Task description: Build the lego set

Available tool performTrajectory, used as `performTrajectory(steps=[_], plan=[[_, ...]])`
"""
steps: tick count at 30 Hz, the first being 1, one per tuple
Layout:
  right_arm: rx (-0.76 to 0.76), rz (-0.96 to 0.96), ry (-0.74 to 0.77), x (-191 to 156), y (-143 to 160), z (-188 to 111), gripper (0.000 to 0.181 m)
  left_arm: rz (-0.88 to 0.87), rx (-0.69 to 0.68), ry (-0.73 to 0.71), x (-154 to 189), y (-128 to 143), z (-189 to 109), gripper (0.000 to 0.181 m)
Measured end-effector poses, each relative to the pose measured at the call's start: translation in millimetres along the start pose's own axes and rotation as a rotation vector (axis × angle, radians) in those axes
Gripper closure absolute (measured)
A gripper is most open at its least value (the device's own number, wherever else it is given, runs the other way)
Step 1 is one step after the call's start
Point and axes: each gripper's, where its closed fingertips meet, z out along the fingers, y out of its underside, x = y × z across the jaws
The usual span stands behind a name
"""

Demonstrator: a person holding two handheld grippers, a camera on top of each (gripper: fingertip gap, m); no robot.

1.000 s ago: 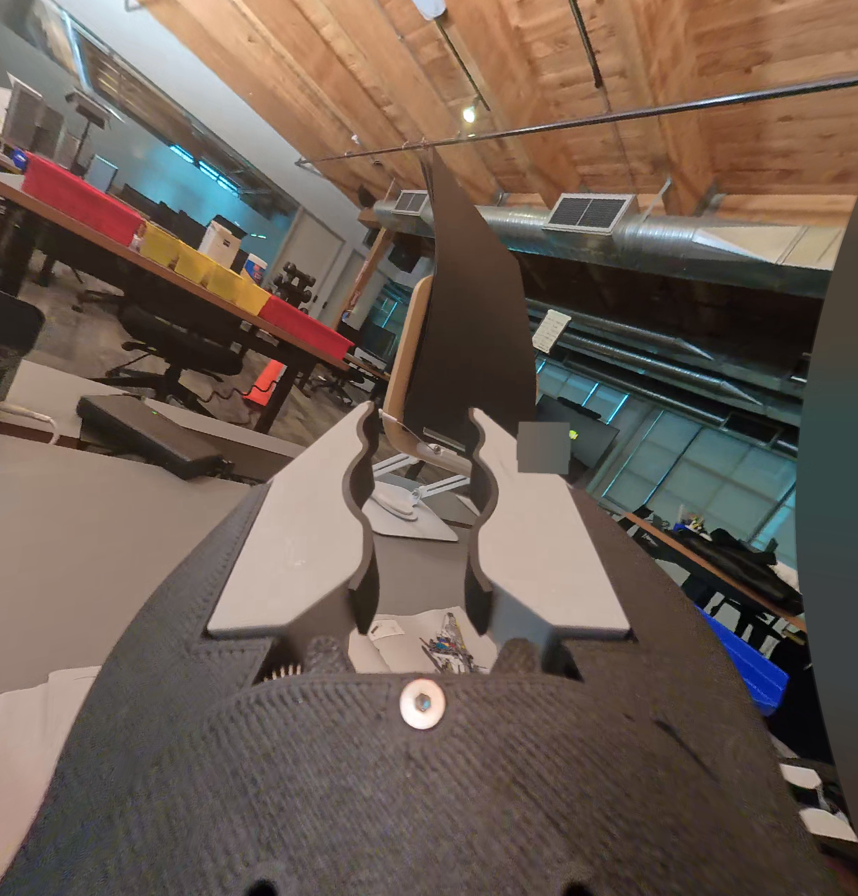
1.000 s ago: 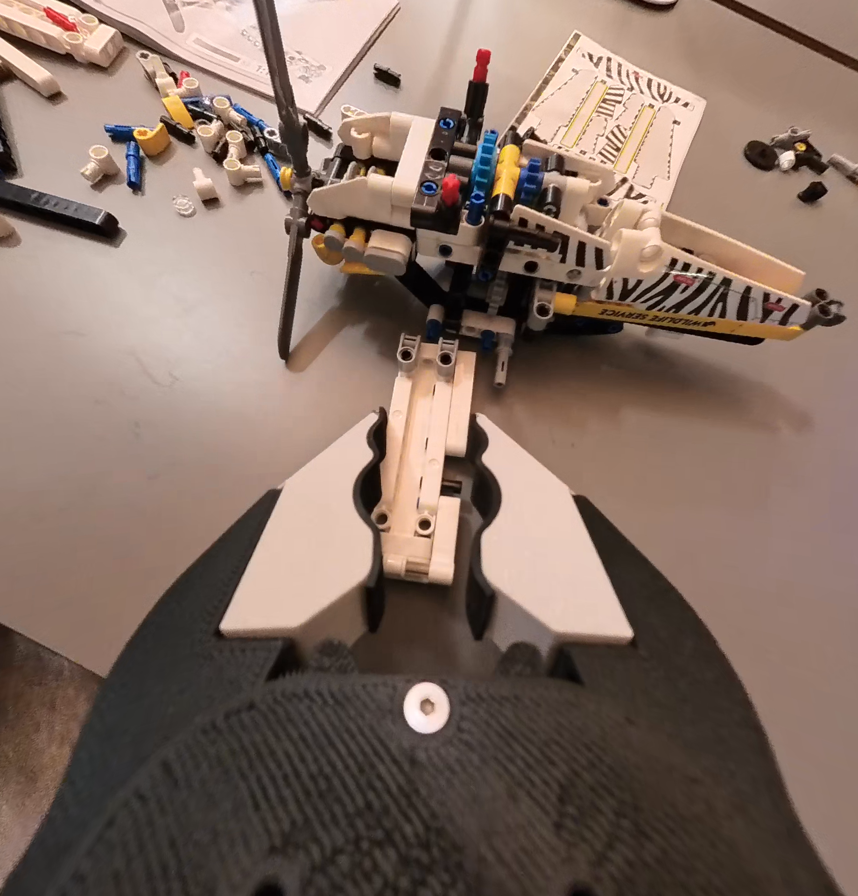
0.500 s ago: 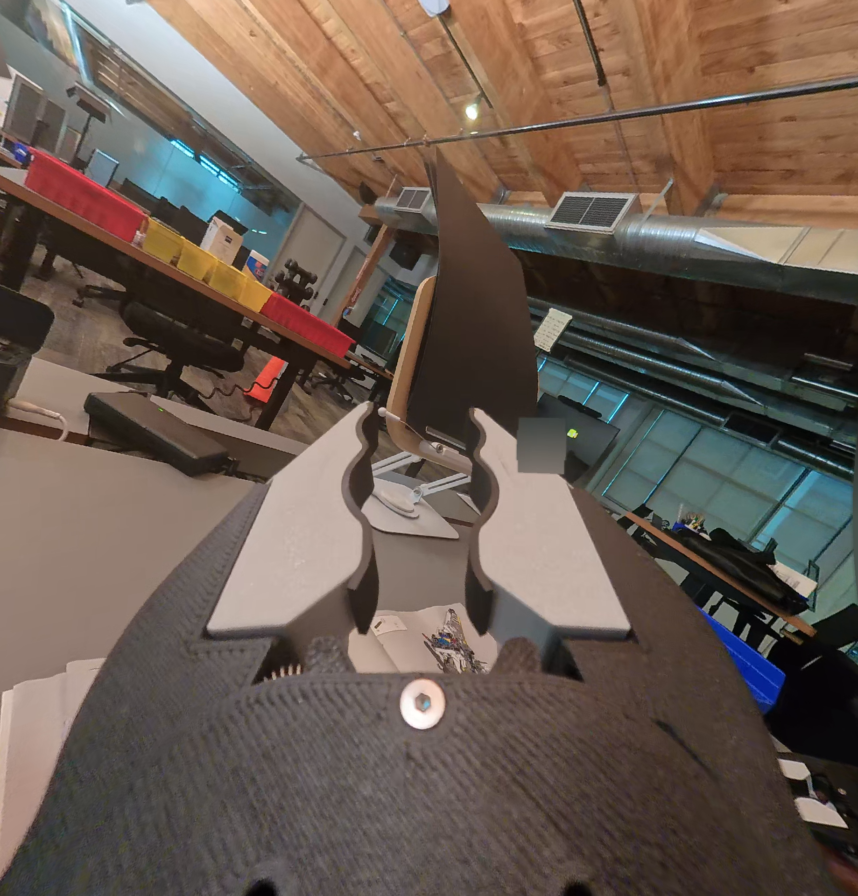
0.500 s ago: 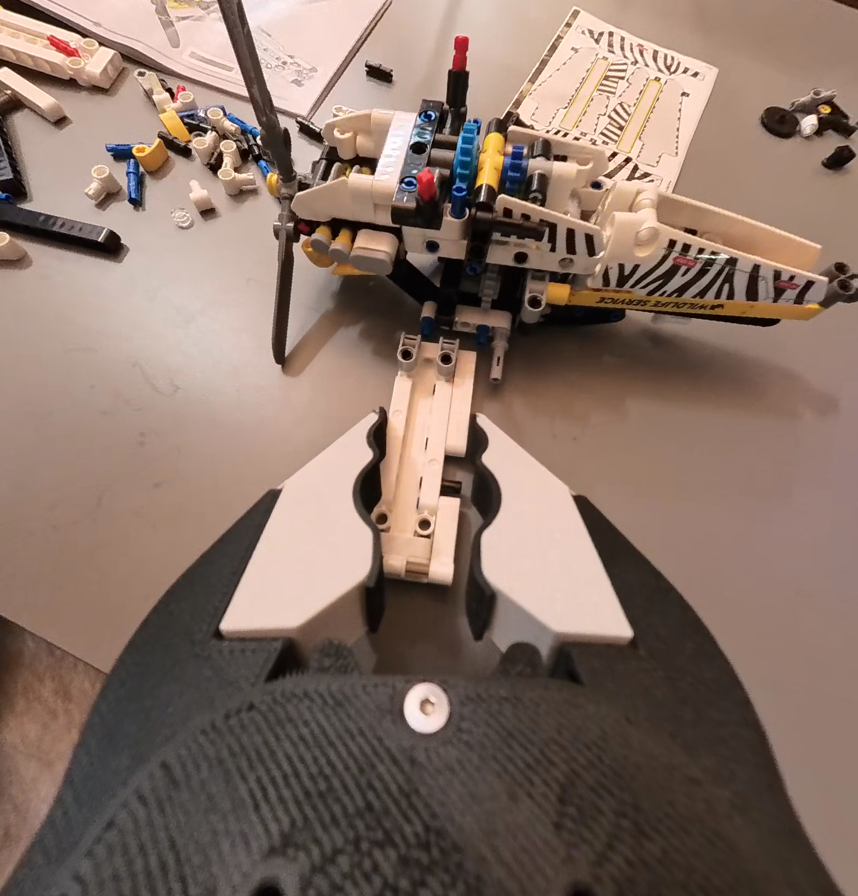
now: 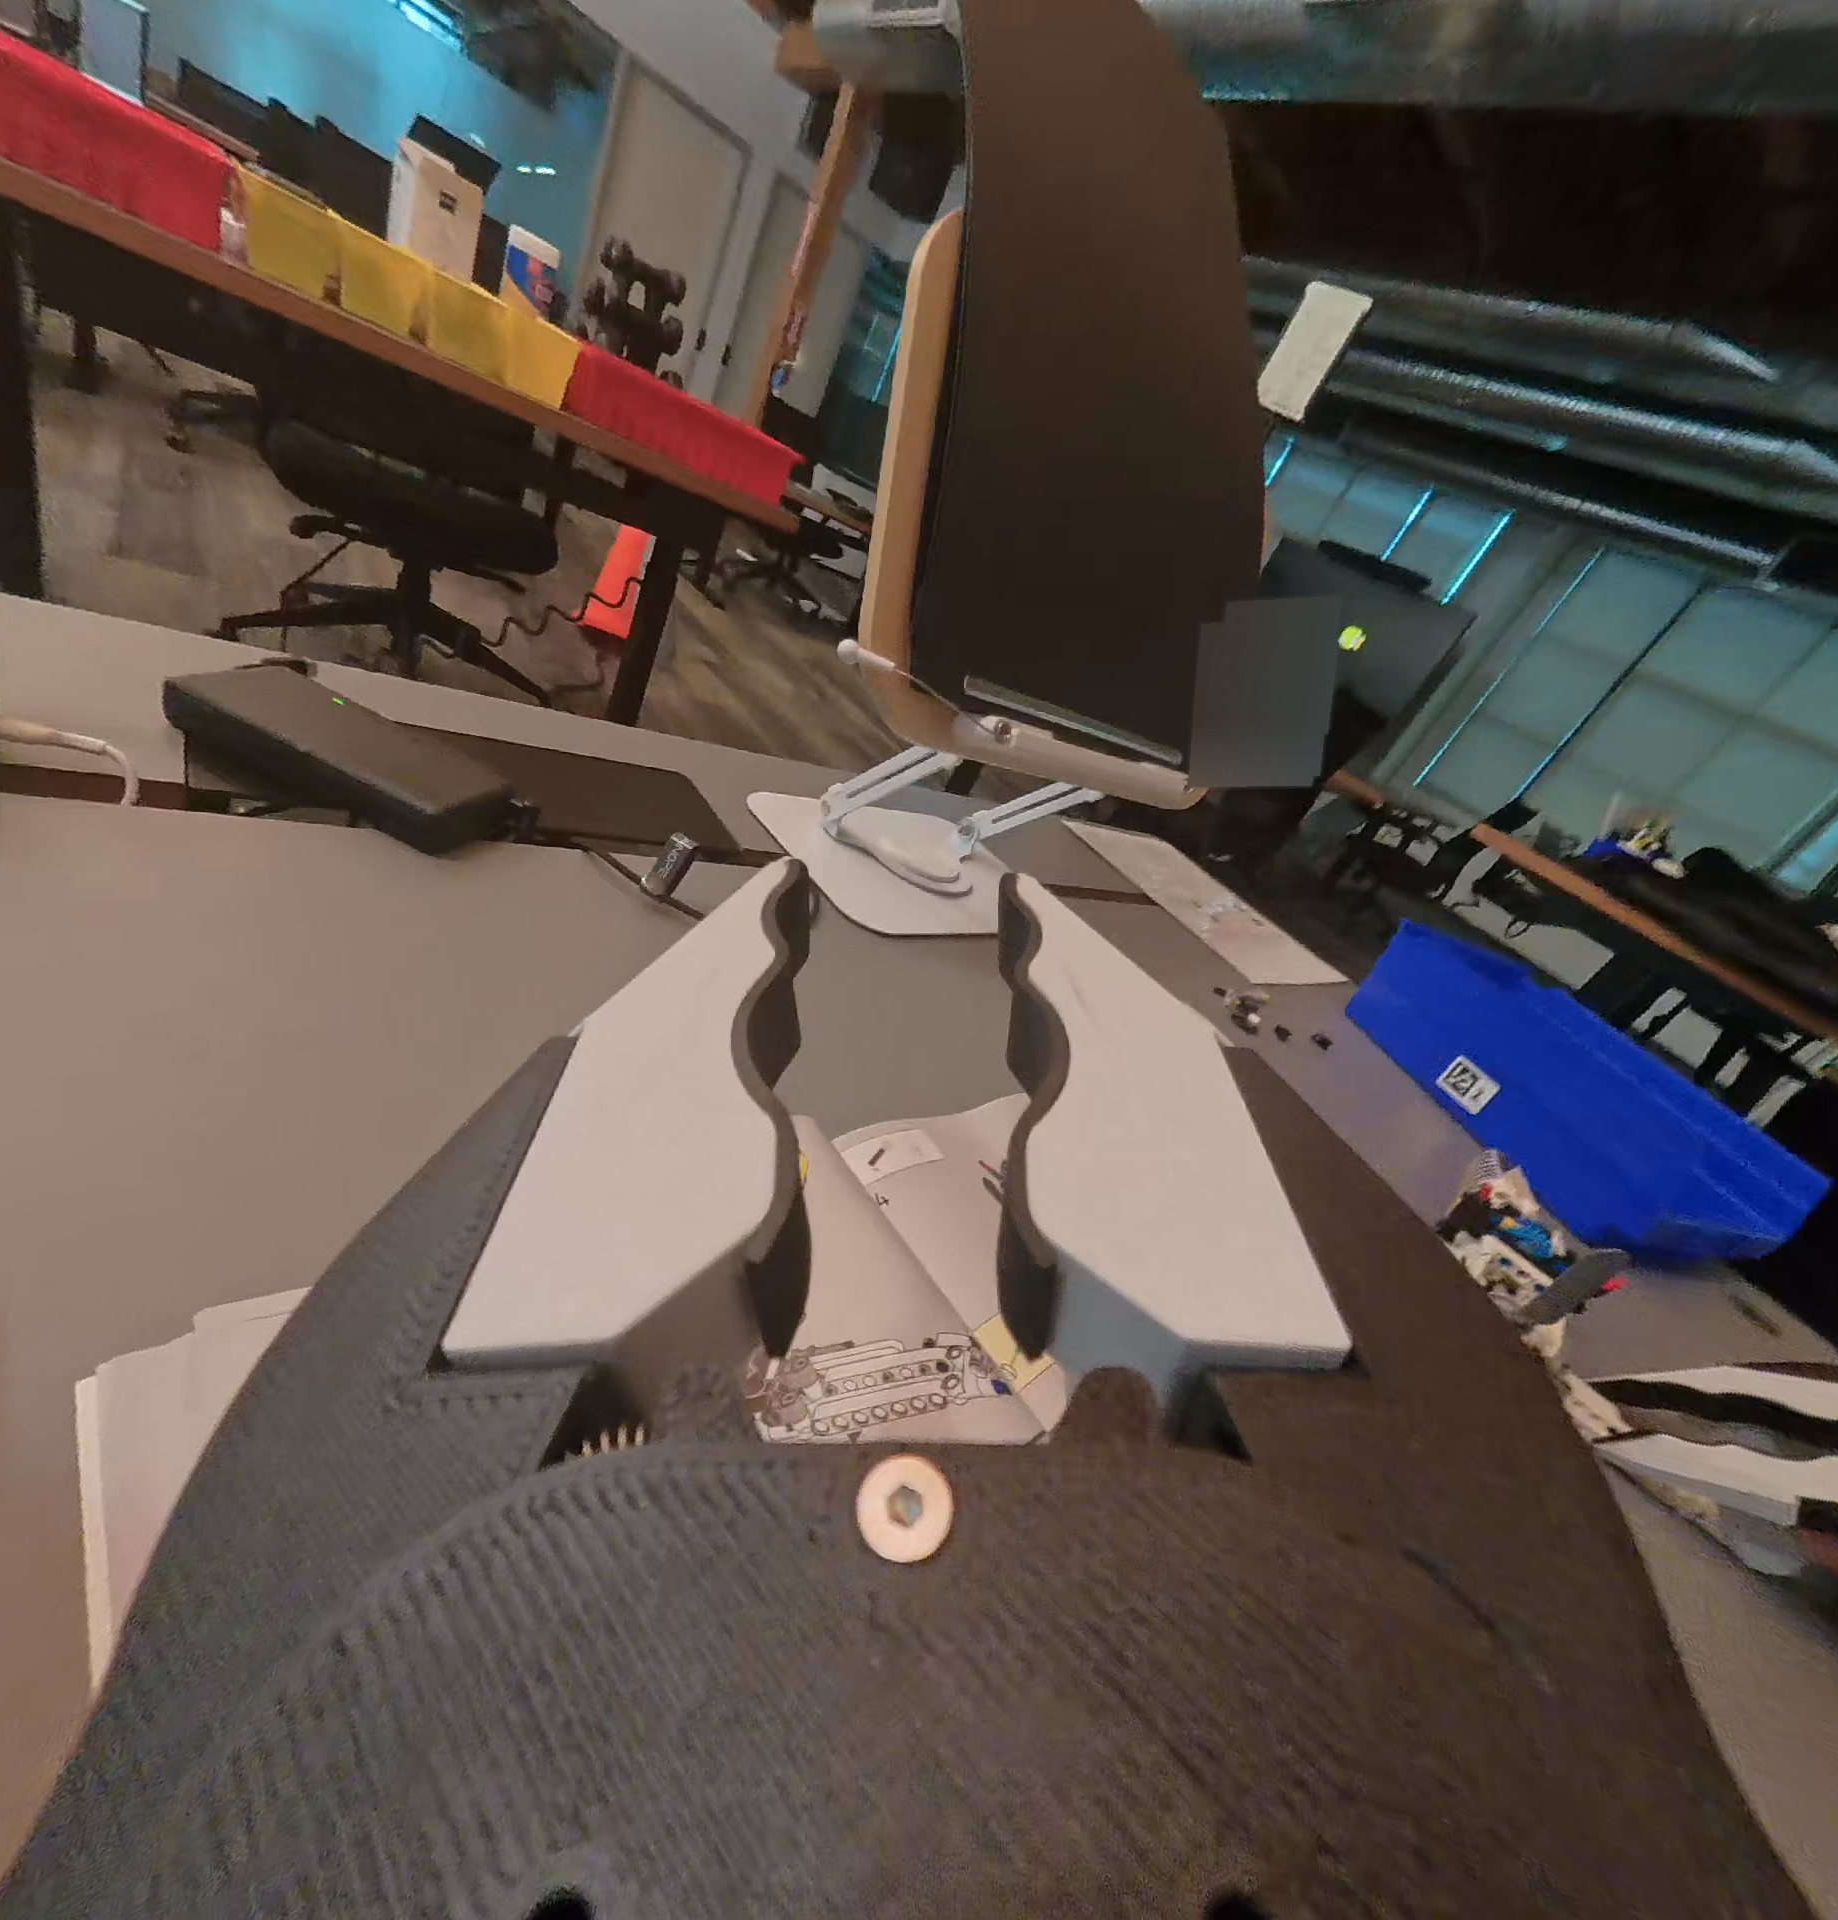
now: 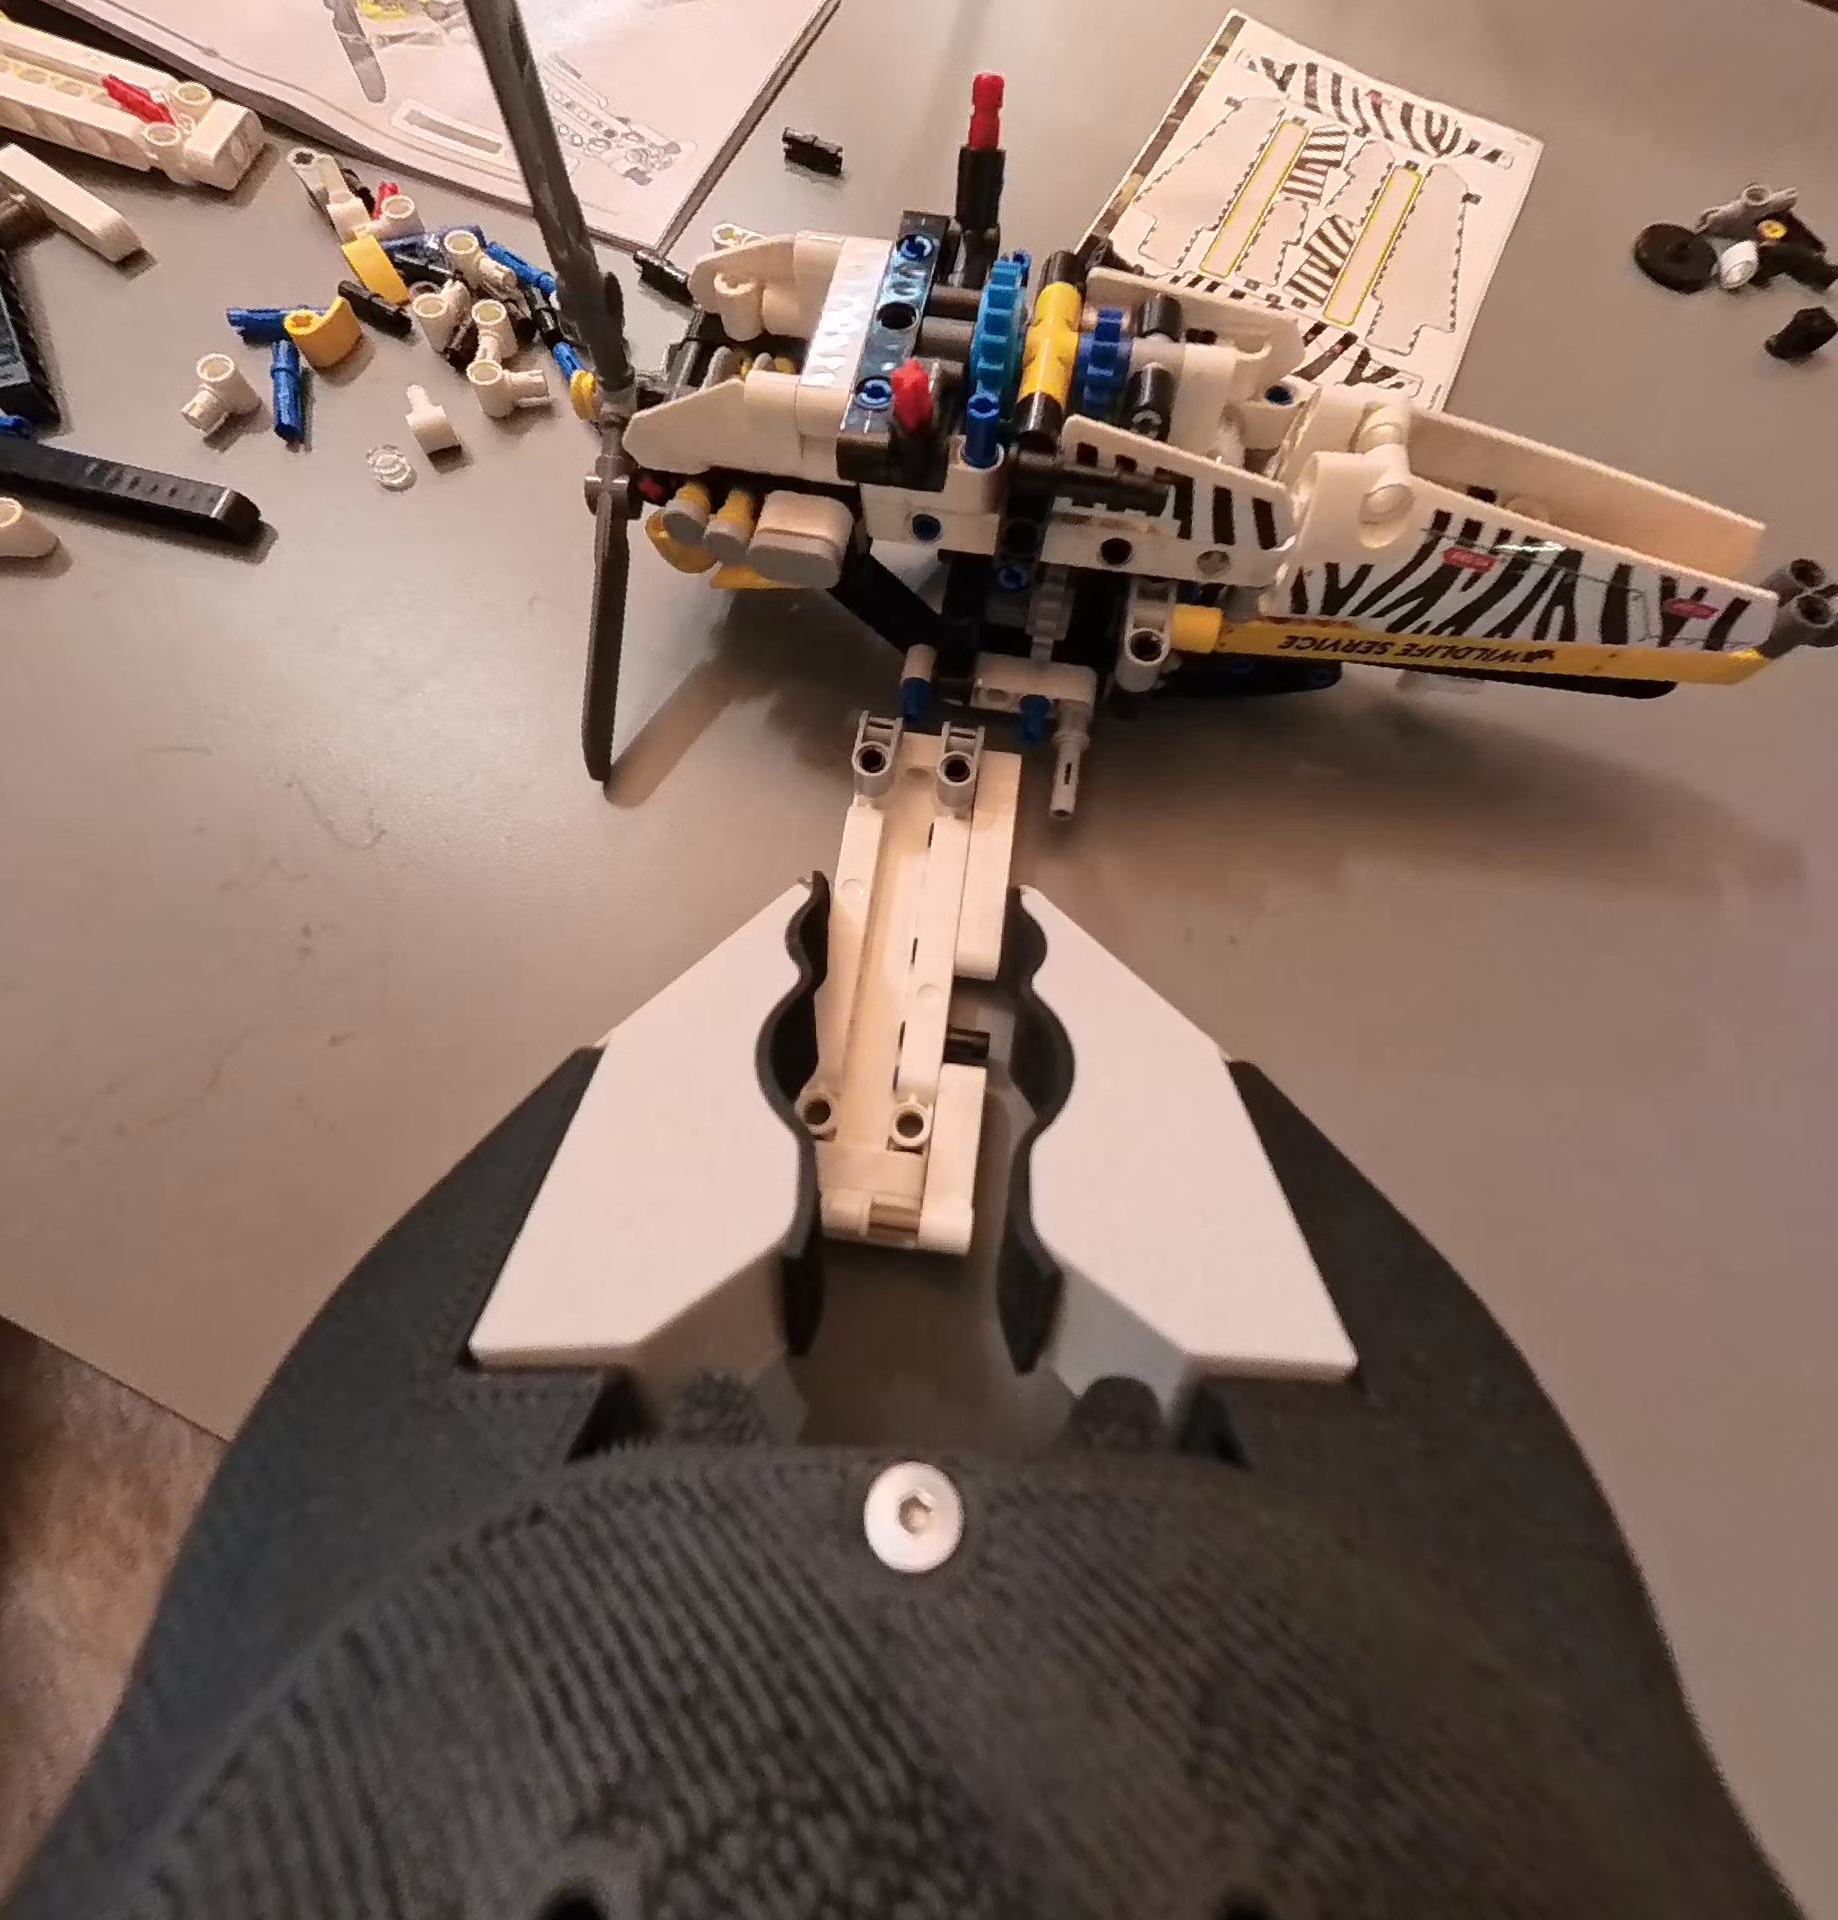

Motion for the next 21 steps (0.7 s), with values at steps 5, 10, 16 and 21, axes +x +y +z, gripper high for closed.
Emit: performTrajectory(steps=[5,10,16,21], plan=[[0.0,0.0,0.004,0.4,-0.1,0.1,0.149,-0.001,0.02,0.008,1.9,-3.1,-1.4,0.146],[0.0,-0.005,0.011,0.9,-0.2,0.1,0.149,-0.027,0.042,0.02,1.6,-6.8,-4.0,0.146],[0.002,-0.013,0.021,1.2,-0.4,0.1,0.149,-0.017,0.032,0.038,7.9,-4.7,-2.1,0.146],[0.002,-0.014,0.037,2.8,-0.3,0.2,0.149,0.022,0.002,0.059,16.5,0.6,1.6,0.145]])
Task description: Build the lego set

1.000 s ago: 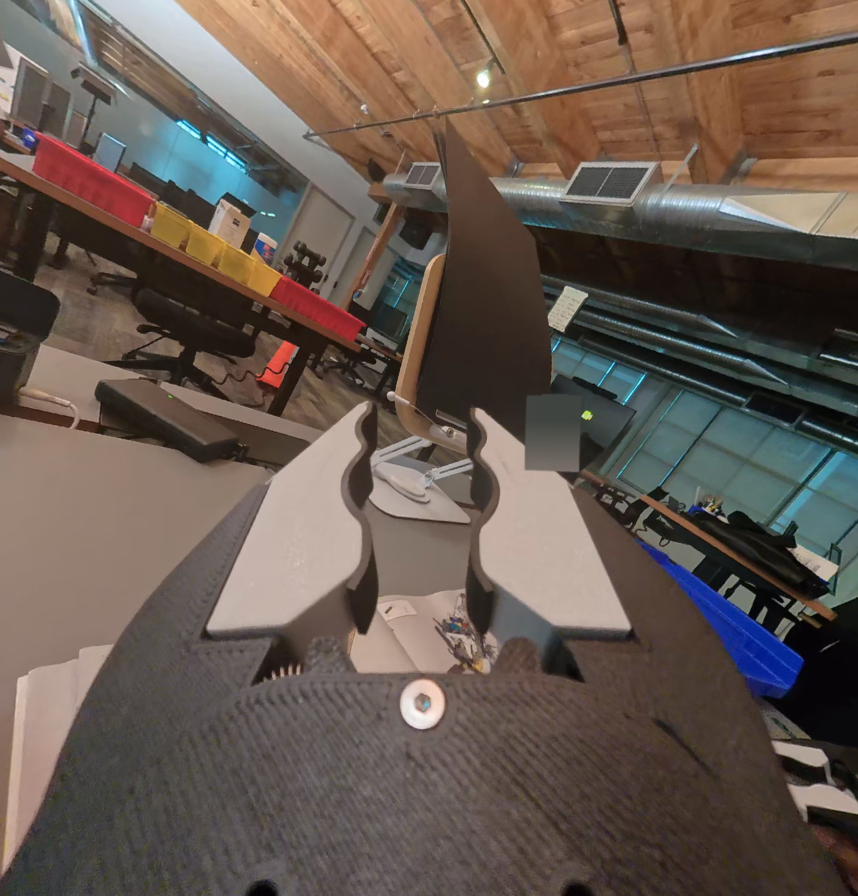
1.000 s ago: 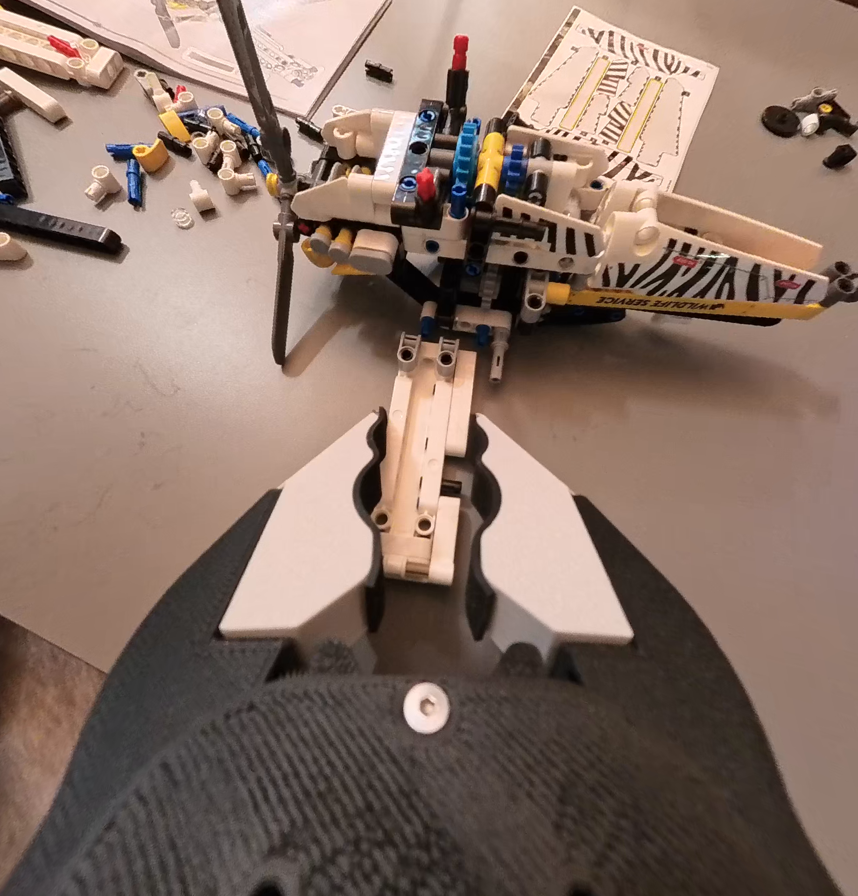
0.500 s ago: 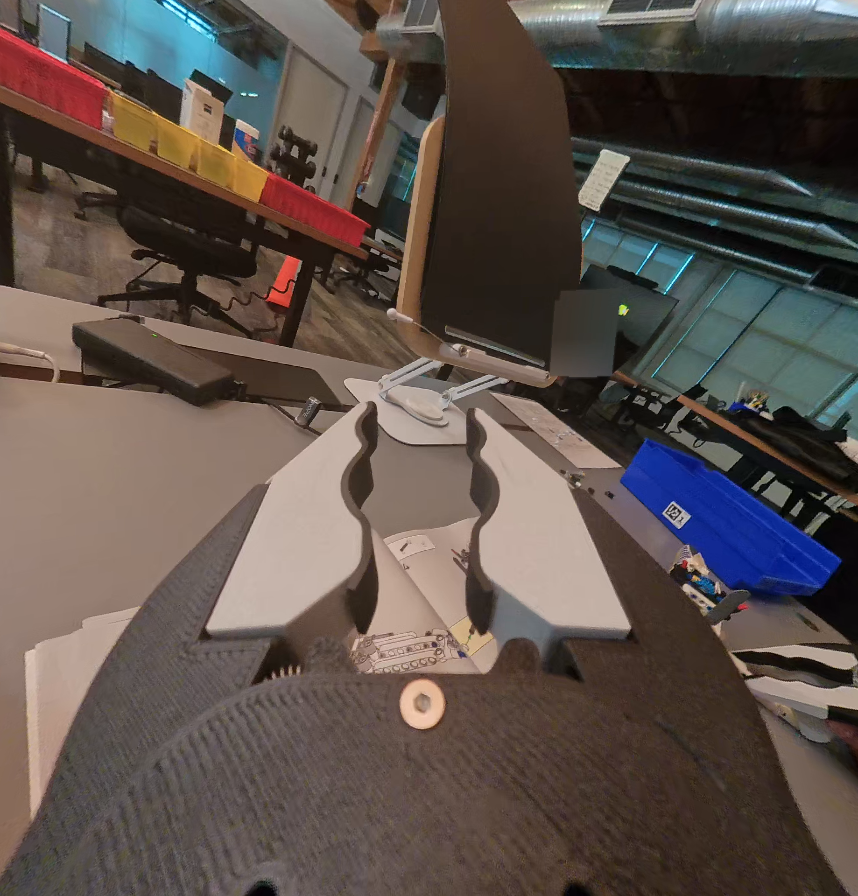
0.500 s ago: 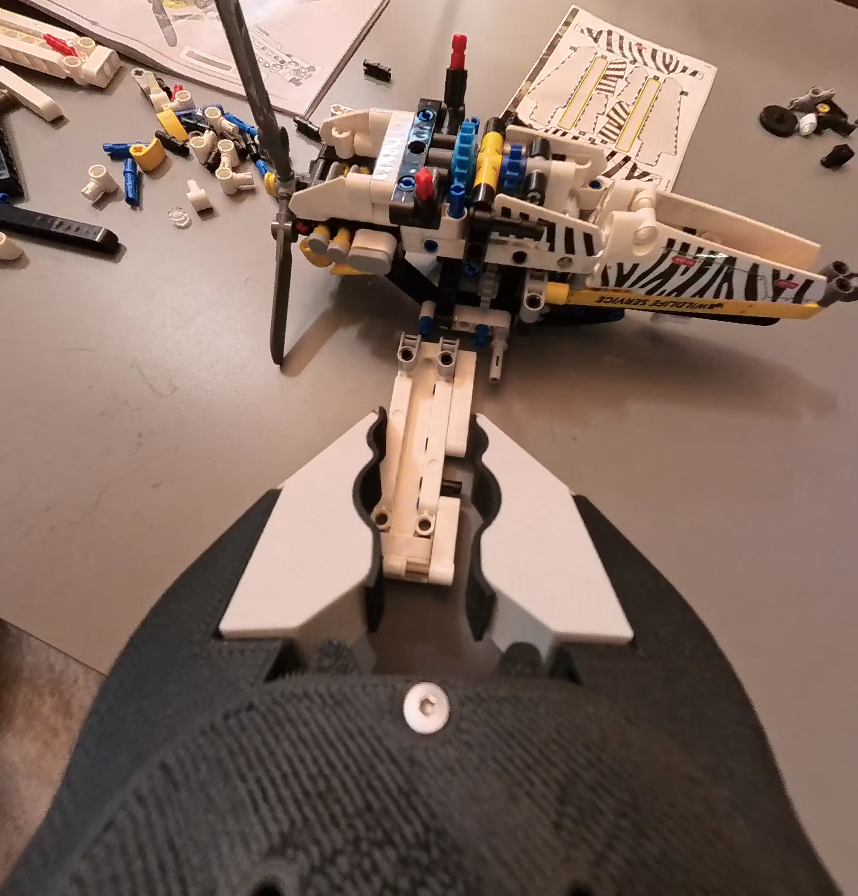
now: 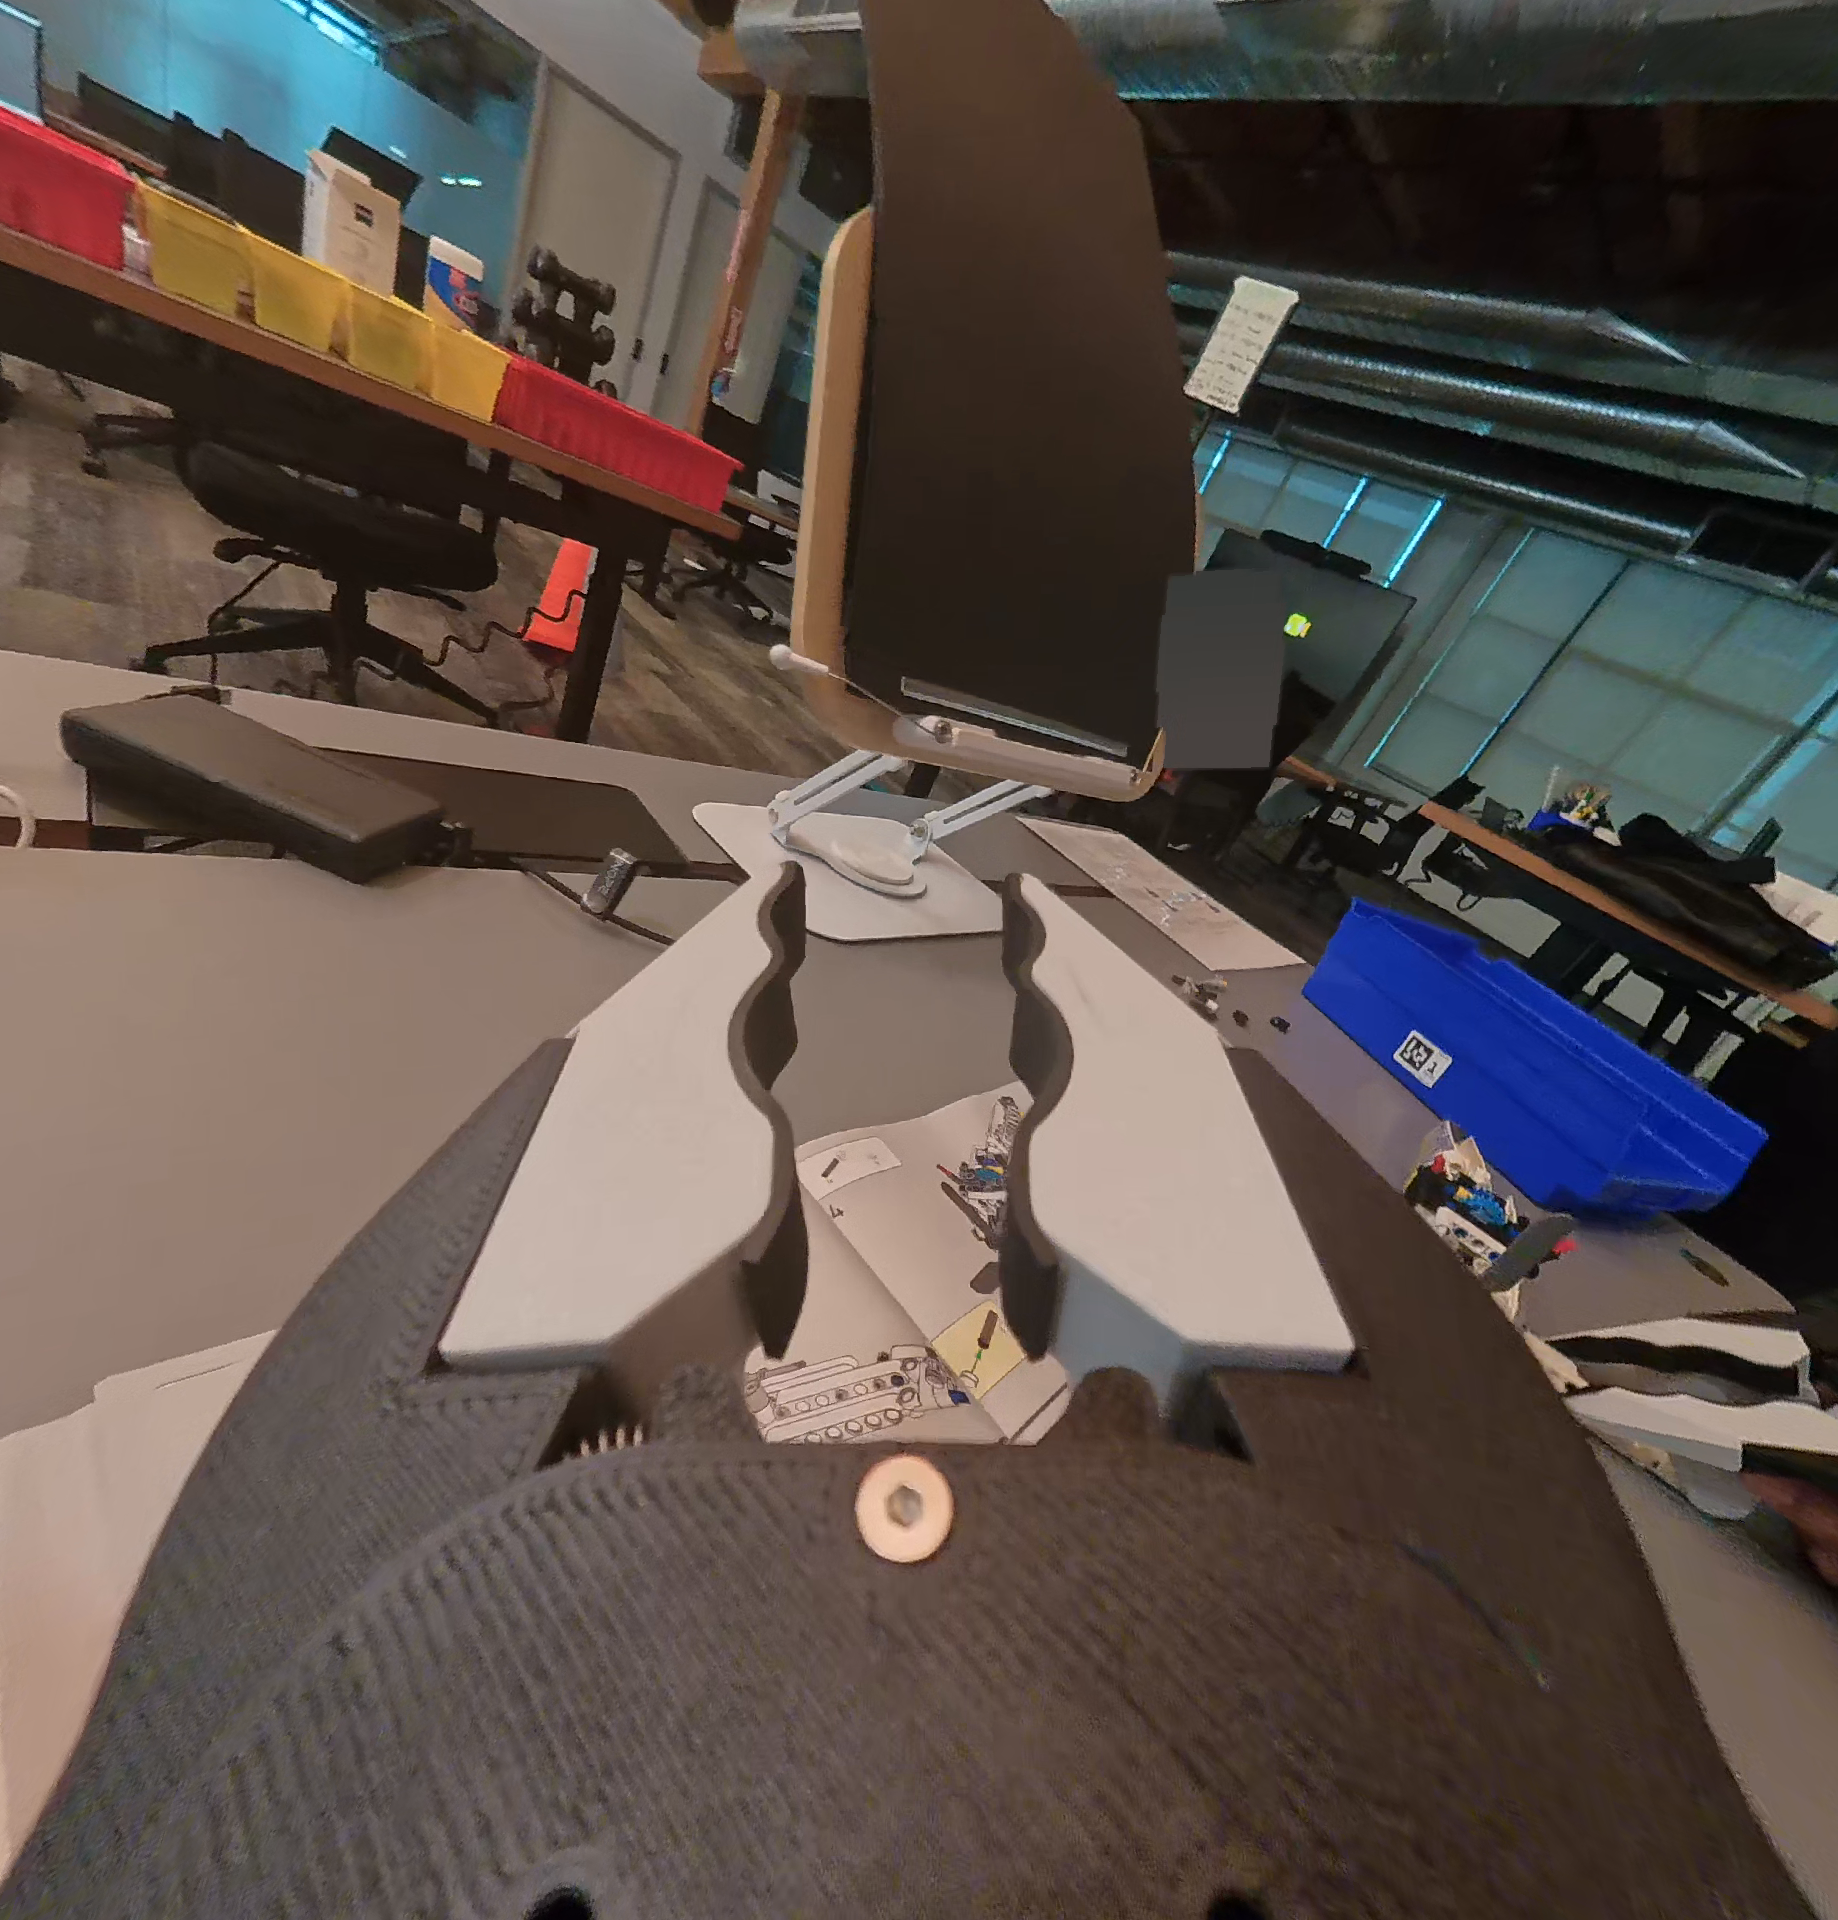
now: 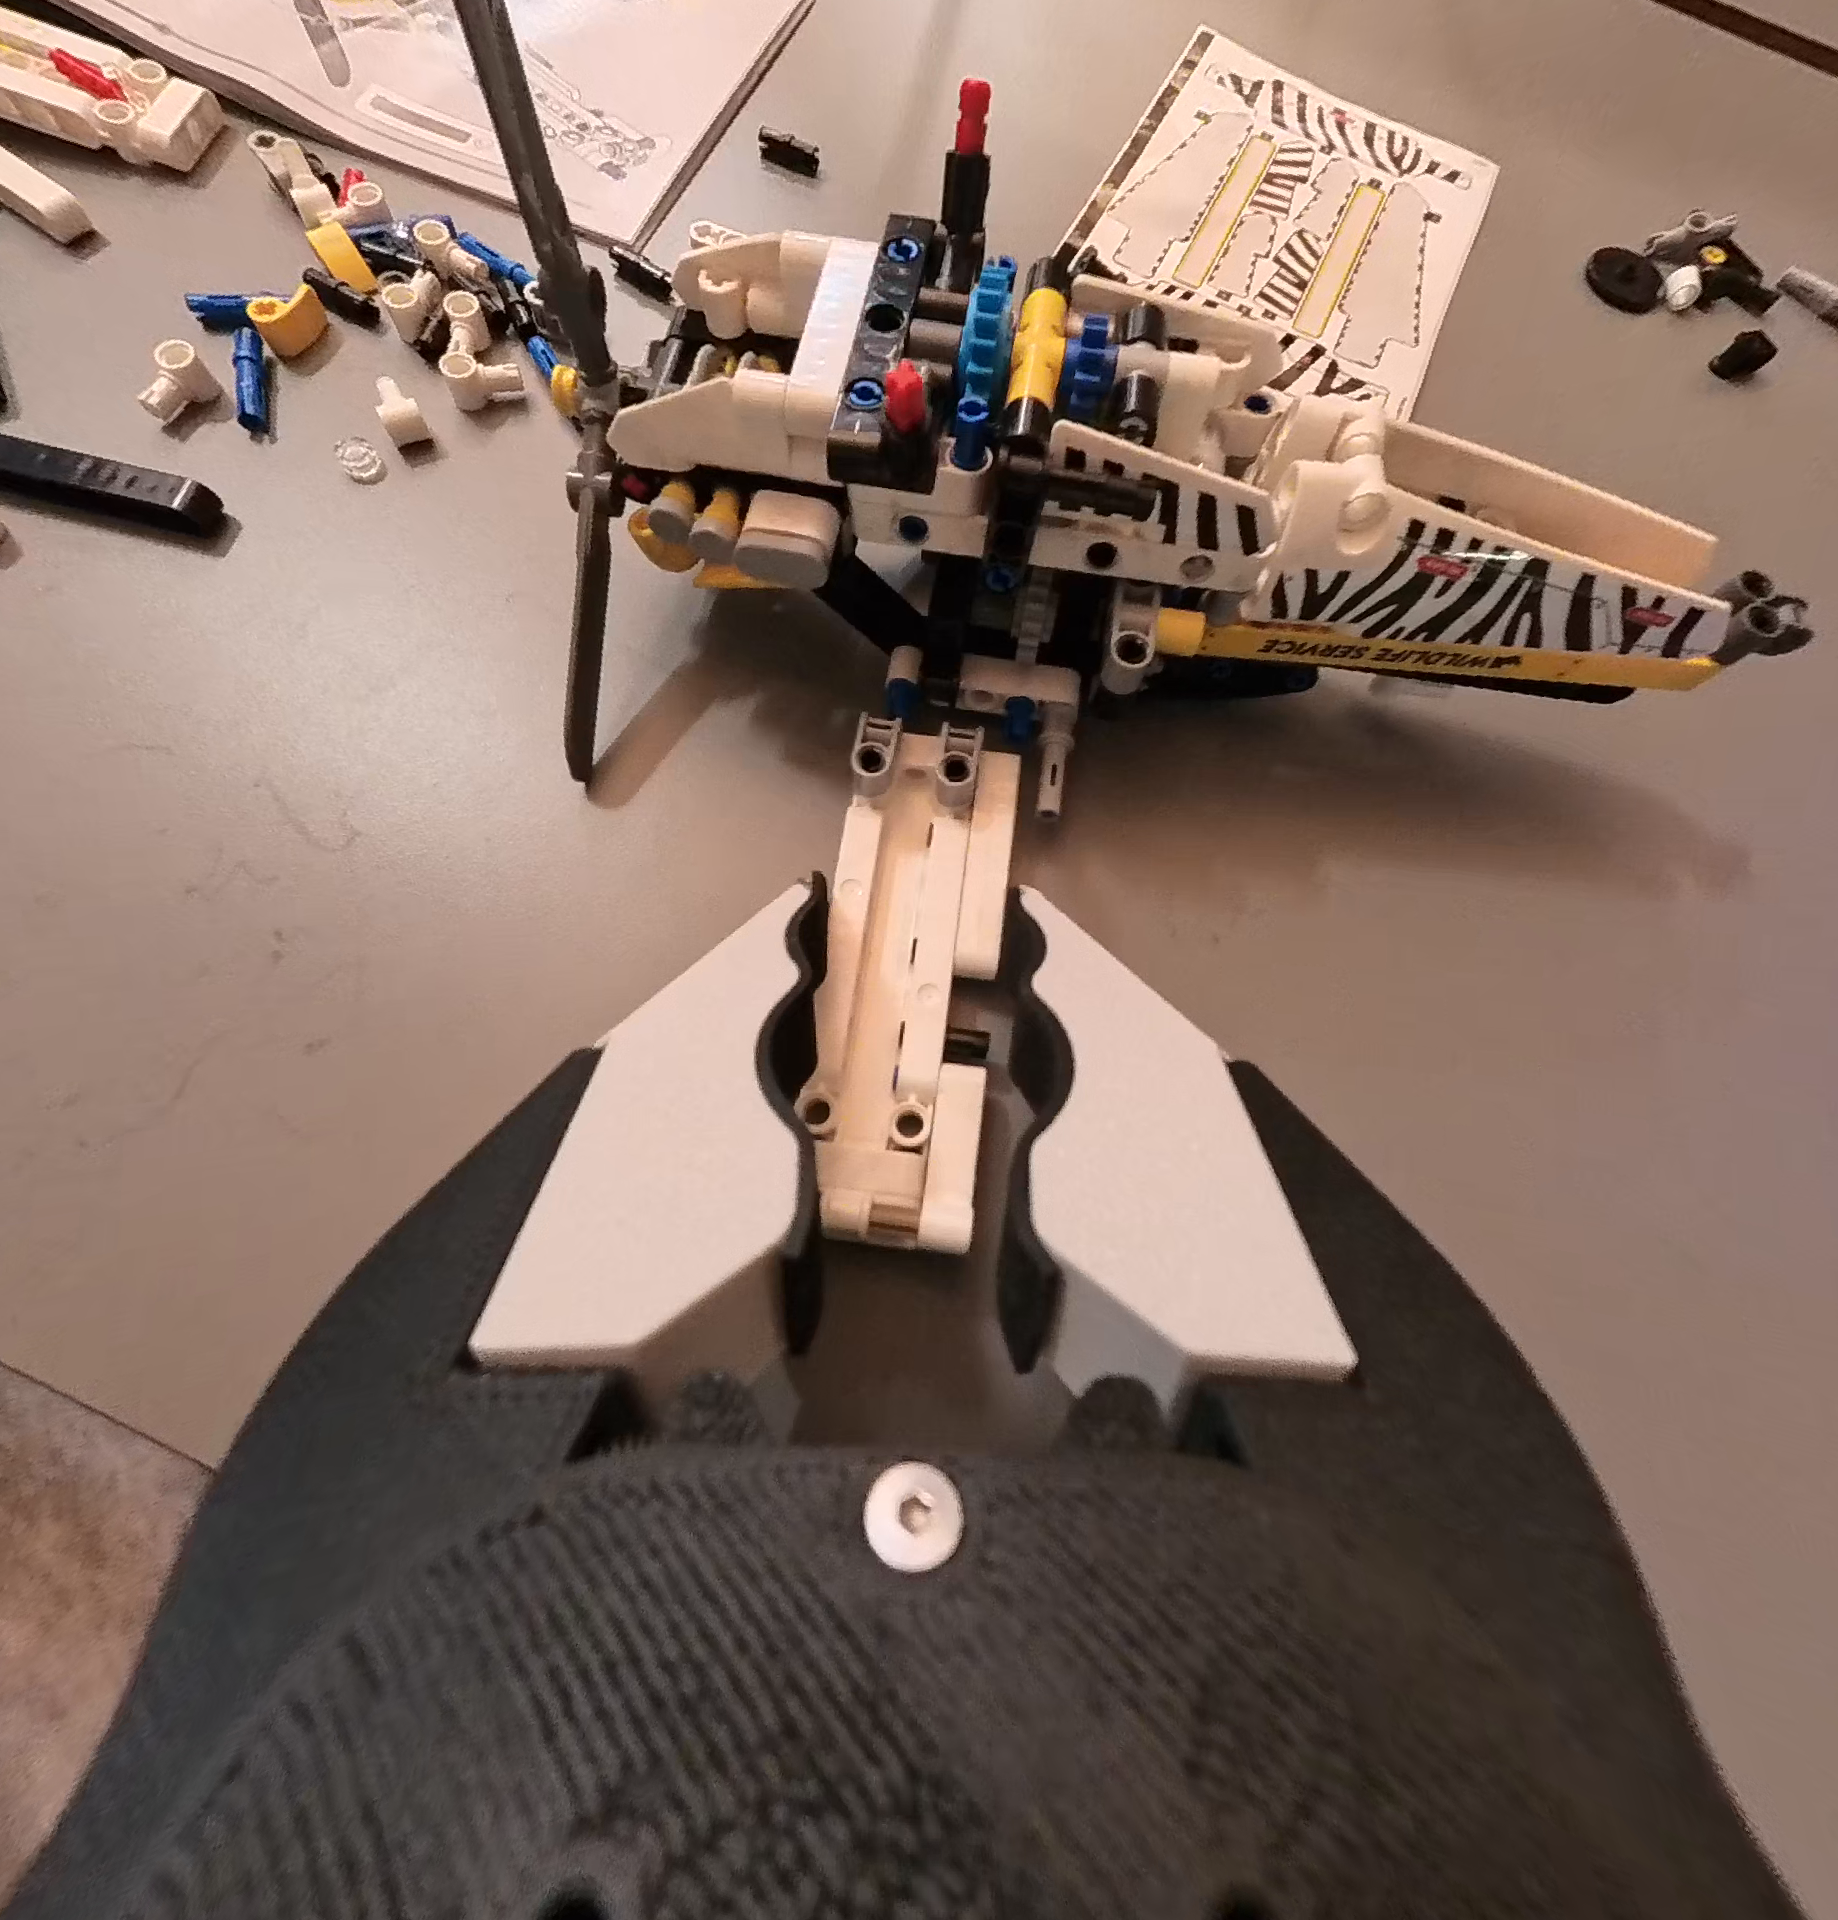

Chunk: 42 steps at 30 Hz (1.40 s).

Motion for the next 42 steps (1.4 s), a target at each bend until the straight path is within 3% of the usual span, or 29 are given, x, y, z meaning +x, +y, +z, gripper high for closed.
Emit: performTrajectory(steps=[5,8,12,17,21,24,35,42], plan=[[-0.003,0.024,0.001,2.4,0.5,0.2,0.149,0.047,-0.1,0.054,15.8,20.0,12.8,0.139],[-0.004,0.029,0.008,3.7,0.5,0.3,0.149,0.018,-0.251,0.146,41.7,51.7,27.3,0.137],[-0.001,0.017,0.017,3.6,0.2,-0.2,0.149,-0.045,-0.392,0.333,111.4,92.1,49.8,0.118],[0.015,0.009,0.01,2.1,-1.7,-1.7,0.149,0.105,-0.543,0.469,209.0,153.2,70.4,0.102],[0.025,-0.014,0.013,0.1,-2.8,-2.6,0.149,0.188,-0.67,0.52,252.2,203.4,88.2,0.094],[0.041,-0.032,0.024,-0.4,-4.5,-4.0,0.149,0.245,-0.759,0.506,256.1,227.4,96.2,0.09],[0.217,-0.082,-0.013,-4.6,-19.5,-24.8,0.149,0.251,-0.918,0.497,253.2,274.3,103.4,0.088],[0.13,-0.048,-0.038,-3.7,-11.4,-14.9,0.149,0.203,-0.965,0.501,250.7,282.8,102.3,0.098]])
